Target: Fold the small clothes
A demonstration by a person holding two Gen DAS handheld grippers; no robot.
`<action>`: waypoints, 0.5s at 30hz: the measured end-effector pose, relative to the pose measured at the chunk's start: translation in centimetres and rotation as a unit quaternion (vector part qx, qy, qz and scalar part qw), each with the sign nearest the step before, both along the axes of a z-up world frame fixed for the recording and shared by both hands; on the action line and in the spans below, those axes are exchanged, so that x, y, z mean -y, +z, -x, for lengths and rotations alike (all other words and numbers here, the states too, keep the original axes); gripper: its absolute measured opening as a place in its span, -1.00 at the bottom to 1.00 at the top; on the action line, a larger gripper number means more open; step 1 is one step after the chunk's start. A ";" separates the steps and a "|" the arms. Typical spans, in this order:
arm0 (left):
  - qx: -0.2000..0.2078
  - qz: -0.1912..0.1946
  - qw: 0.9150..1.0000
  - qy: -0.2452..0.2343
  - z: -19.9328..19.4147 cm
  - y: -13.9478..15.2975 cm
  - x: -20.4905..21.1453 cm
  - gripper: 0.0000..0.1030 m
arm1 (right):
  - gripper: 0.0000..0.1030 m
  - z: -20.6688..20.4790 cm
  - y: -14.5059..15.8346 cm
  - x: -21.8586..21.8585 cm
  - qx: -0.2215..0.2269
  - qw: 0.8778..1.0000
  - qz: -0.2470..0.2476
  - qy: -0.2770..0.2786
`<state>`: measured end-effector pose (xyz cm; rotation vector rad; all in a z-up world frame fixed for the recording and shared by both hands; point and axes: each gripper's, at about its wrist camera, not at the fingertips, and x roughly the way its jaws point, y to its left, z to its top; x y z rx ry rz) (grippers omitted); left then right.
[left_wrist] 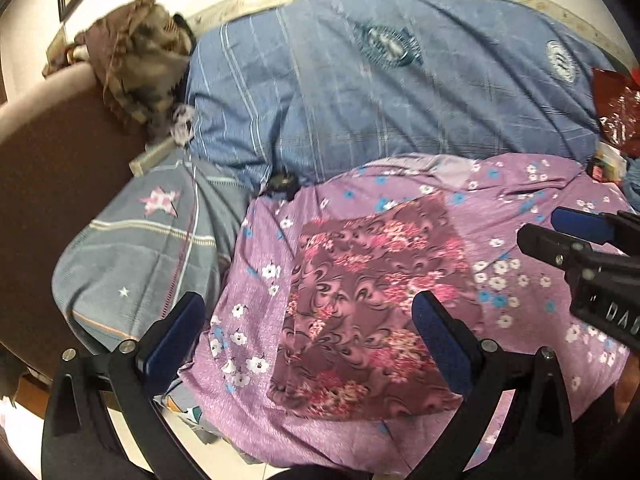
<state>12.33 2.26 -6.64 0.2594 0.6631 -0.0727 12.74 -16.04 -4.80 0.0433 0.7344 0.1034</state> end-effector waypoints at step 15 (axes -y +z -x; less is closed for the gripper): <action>0.018 0.010 1.000 -0.021 3.9 2.5 2.8 1.00 | 0.06 7.2 4.2 1.3 0.053 0.990 0.110 -0.064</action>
